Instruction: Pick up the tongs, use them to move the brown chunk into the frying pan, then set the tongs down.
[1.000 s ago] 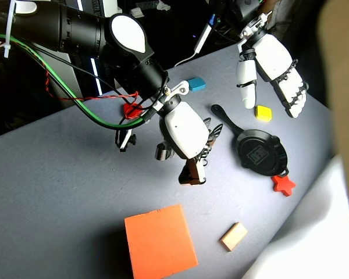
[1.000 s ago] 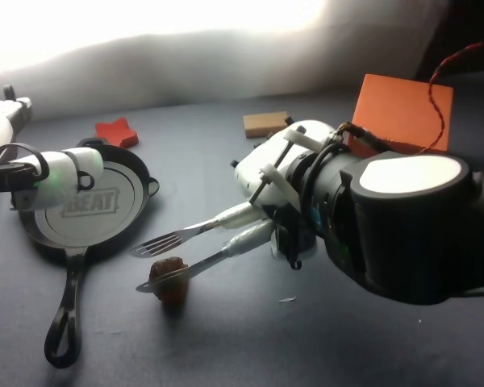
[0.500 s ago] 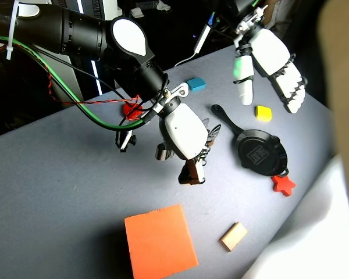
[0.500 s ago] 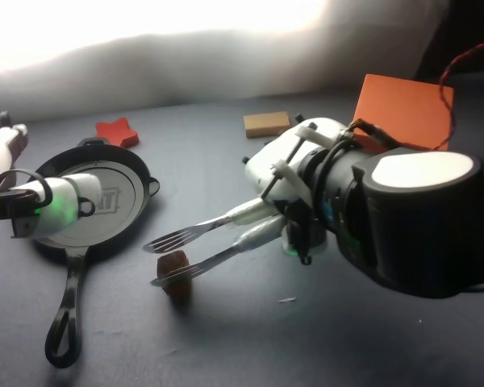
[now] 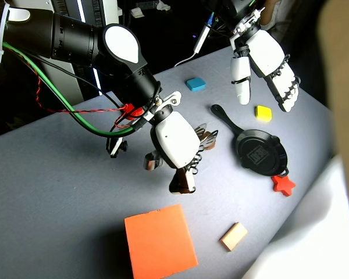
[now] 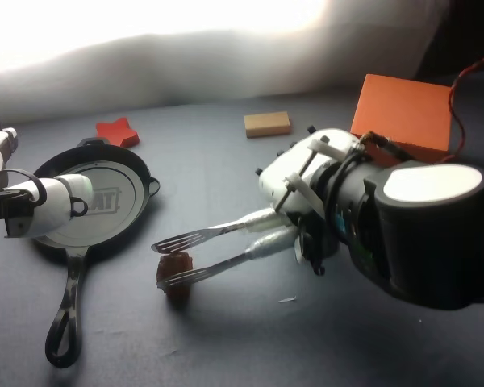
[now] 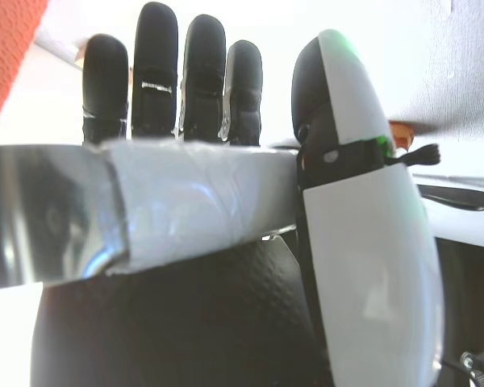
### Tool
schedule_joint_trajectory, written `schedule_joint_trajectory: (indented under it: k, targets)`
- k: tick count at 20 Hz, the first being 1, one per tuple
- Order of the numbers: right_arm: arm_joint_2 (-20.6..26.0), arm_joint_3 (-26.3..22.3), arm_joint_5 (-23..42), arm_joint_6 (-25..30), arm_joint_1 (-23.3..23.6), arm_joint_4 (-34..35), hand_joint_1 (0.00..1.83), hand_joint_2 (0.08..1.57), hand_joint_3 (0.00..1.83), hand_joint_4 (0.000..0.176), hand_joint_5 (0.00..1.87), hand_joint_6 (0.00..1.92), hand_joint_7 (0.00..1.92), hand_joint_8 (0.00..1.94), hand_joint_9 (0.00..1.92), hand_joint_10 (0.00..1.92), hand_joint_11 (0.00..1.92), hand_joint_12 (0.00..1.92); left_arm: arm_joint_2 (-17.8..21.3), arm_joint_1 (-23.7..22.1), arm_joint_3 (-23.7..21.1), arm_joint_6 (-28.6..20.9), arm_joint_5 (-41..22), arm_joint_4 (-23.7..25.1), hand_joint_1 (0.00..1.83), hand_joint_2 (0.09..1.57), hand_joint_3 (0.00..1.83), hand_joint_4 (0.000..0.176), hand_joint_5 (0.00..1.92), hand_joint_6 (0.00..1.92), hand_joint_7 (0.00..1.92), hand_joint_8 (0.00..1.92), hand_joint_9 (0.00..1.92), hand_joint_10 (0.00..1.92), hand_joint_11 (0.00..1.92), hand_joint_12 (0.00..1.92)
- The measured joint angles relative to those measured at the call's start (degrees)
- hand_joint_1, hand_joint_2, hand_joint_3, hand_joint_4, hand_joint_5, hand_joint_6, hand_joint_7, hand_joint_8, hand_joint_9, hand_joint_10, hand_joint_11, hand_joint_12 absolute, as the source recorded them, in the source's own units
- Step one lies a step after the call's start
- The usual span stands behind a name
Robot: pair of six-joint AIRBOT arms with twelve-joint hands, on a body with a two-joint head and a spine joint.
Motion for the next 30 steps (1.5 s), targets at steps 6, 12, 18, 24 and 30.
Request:
schedule_joint_trajectory:
  k: [6,12,18,24,30]
  targets:
    - [-0.35,0.11,0.02,-1.05,0.22,-0.02,1.01,1.17,0.0,0.0,0.9,0.05,0.99,0.0,0.91,0.19,0.45,1.32,0.0,0.24,0.0,-0.04,0.0,-0.07,0.01,1.27,0.0,0.001,0.07,0.0,0.08,0.0,0.06,0.0,0.0,0.22]
    - [-0.46,0.11,0.37,-2.49,1.86,-0.07,1.04,1.16,0.0,0.0,0.87,0.04,0.98,0.0,0.9,0.18,0.45,1.31,0.0,0.22,0.0,-0.04,0.0,-0.02,0.01,1.28,0.0,0.0,0.06,0.0,0.07,0.0,0.05,0.0,0.0,0.14]
    - [-0.35,0.11,0.37,-3.21,1.86,0.2,1.03,1.15,0.0,0.0,0.86,0.03,0.96,0.0,0.88,0.17,0.4,1.34,0.0,0.22,0.0,-0.04,-0.15,-0.02,0.03,1.28,0.0,0.0,0.06,0.0,0.07,0.0,0.04,0.0,0.0,0.14]
    - [-0.35,0.11,0.42,-5.2,3.04,1.92,1.02,1.14,0.0,0.0,0.84,0.02,0.94,0.0,0.88,0.17,0.39,1.34,-0.02,0.22,-0.02,-0.04,-0.66,-0.07,0.02,1.28,0.0,0.0,0.07,0.01,0.08,0.0,0.04,0.0,0.0,0.17]
    - [-0.63,0.13,0.7,-6.88,3.04,2.99,1.04,1.12,0.0,0.0,0.83,0.01,0.94,0.0,0.86,0.16,0.36,1.35,0.0,0.22,-0.02,-0.09,-0.94,-0.46,0.01,1.28,0.0,0.0,0.06,0.0,0.08,0.0,0.06,0.0,0.0,0.22]
